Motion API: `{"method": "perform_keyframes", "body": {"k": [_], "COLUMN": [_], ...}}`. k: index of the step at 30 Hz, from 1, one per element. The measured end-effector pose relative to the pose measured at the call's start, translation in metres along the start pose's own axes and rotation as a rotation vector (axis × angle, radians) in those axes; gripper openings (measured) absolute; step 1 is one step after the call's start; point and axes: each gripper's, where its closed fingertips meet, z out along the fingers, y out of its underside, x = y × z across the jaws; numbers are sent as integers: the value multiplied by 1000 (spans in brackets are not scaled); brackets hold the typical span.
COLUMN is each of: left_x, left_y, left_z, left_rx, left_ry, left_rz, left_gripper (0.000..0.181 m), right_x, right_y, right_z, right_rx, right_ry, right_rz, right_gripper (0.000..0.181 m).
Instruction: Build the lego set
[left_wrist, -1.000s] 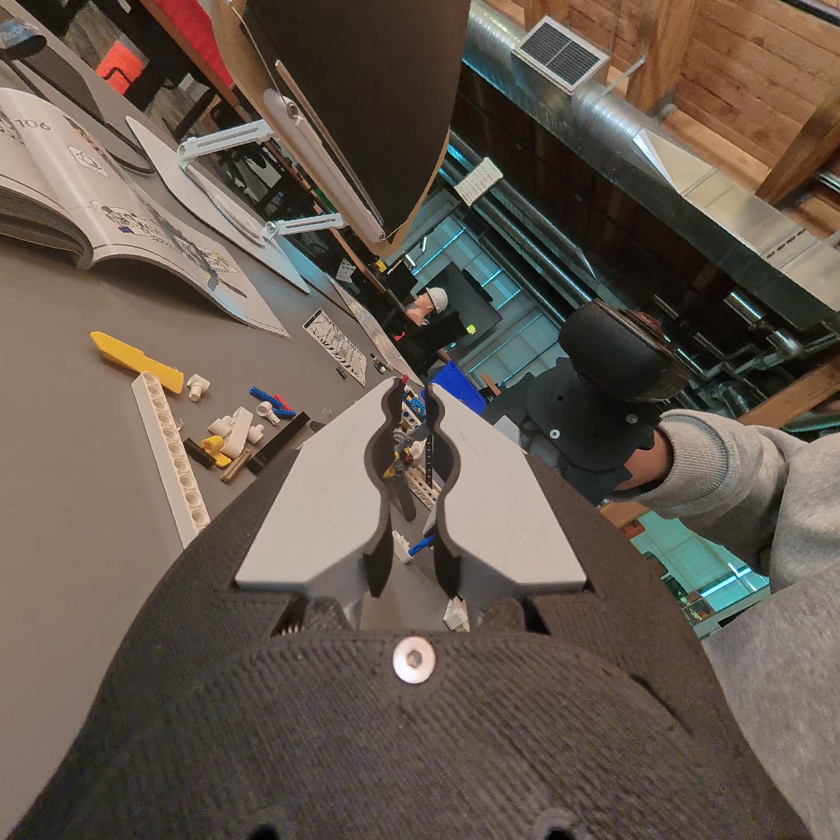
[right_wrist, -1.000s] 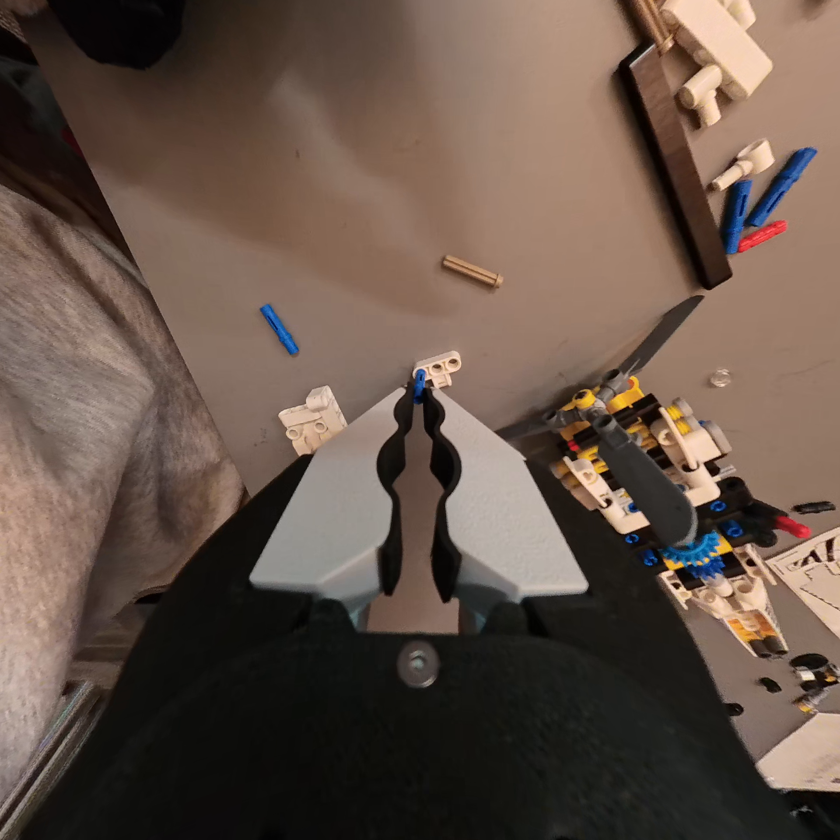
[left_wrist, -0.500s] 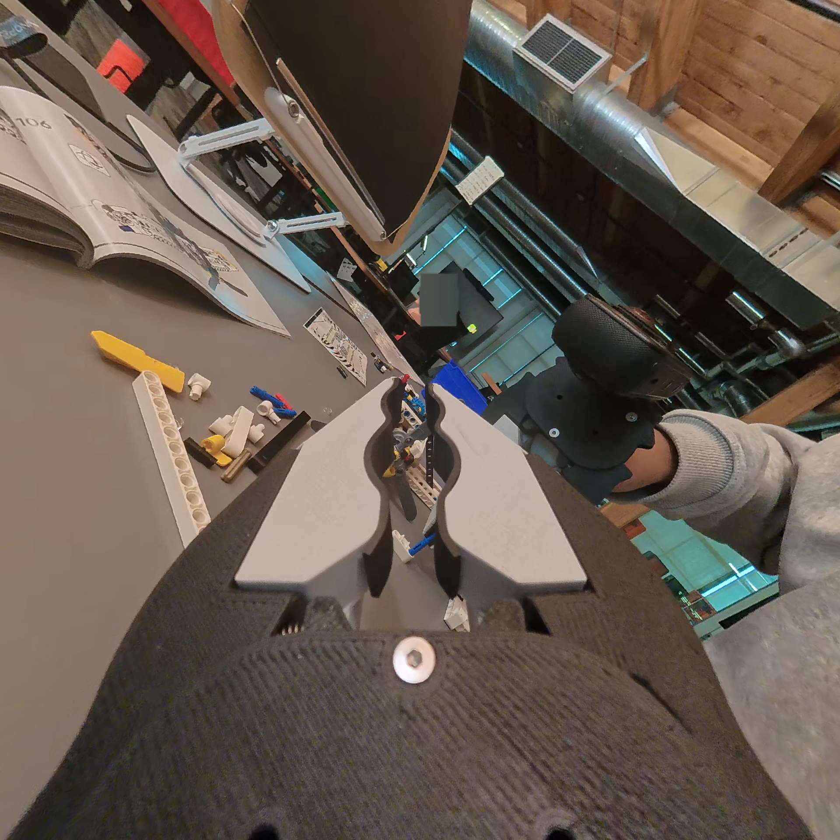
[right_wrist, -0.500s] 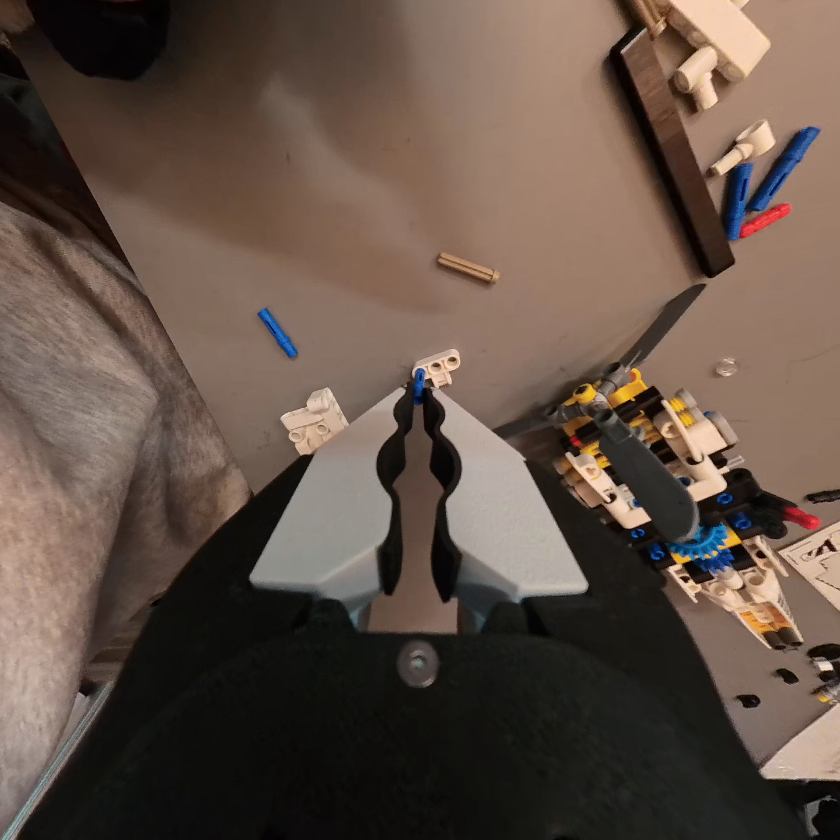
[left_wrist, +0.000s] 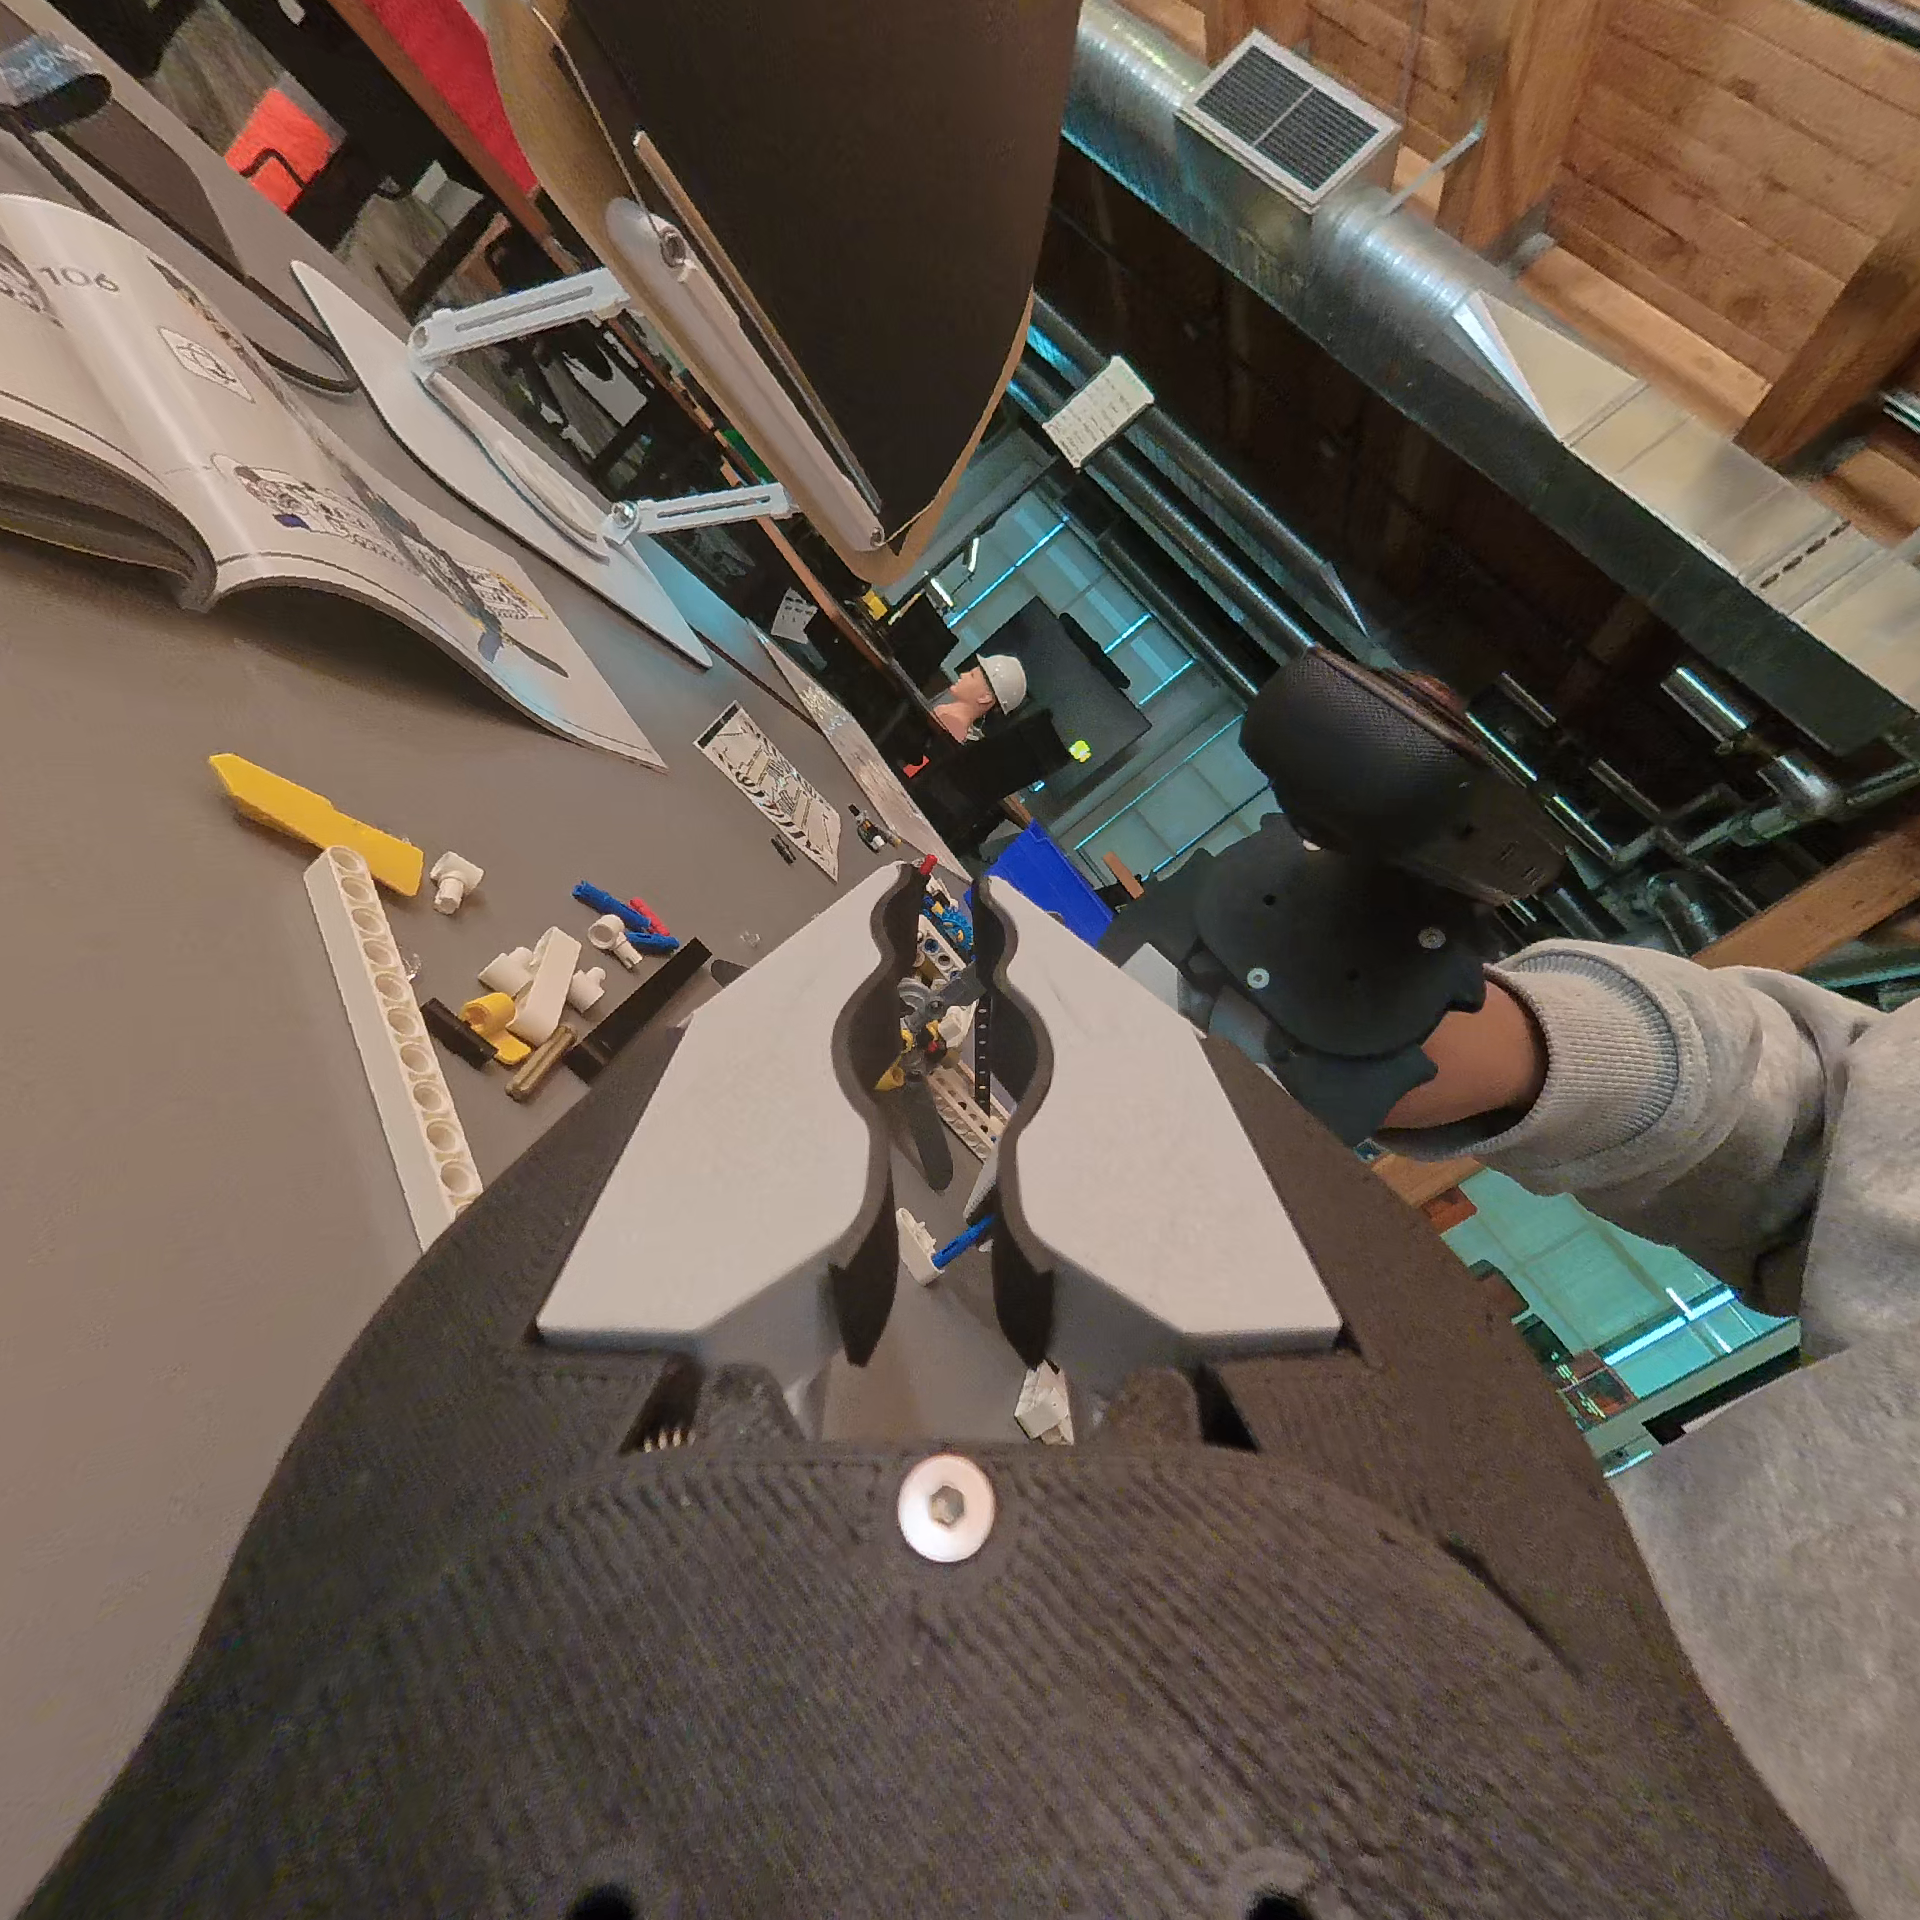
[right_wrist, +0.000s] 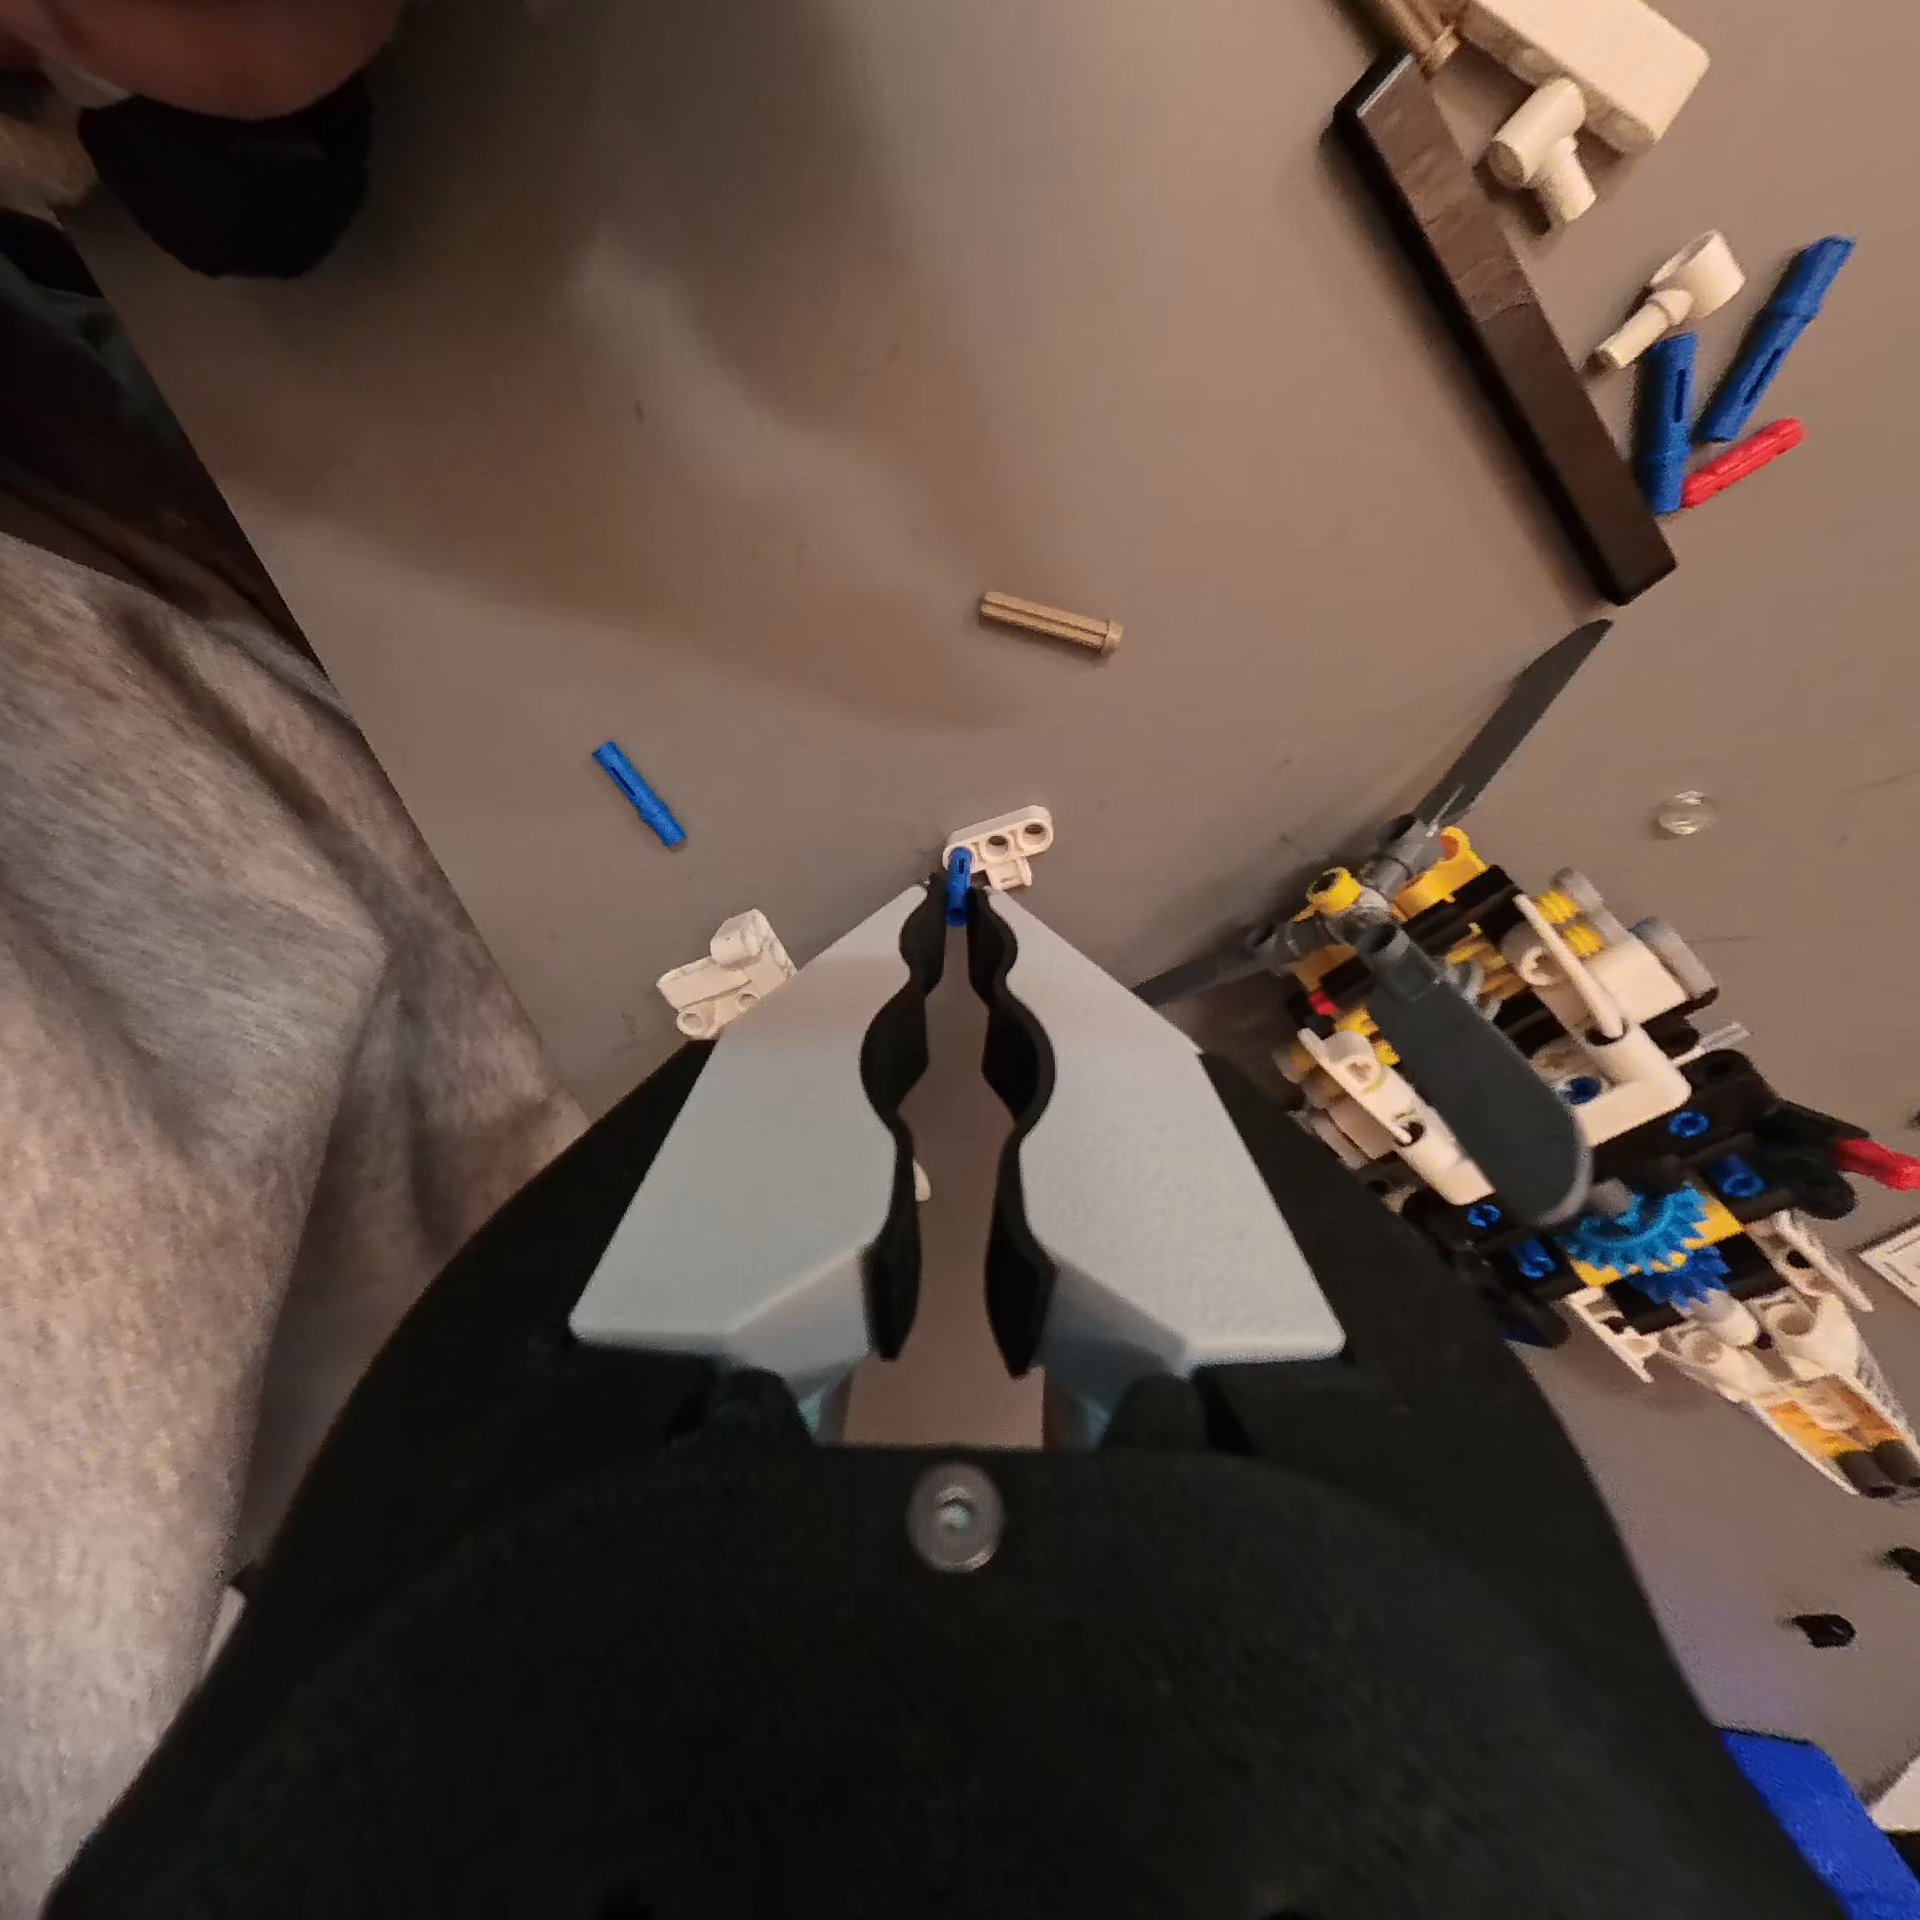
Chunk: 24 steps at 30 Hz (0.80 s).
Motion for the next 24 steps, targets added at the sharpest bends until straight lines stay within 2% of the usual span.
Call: {"method": "perform_keyframes", "body": {"k": [20, 24], "left_x": [-1, -1], "left_y": [0, -1], "left_z": [0, -1], "left_rx": [1, 4], "left_ry": [0, 7], "left_rz": [-8, -19], "left_gripper": [7, 8], "right_x": [0, 0], "right_y": [-8, -6], "right_z": [3, 2], "right_rx": [-61, -19], "right_ry": [25, 14], "right_rz": [-104, -87], "right_gripper": [2, 3]}}
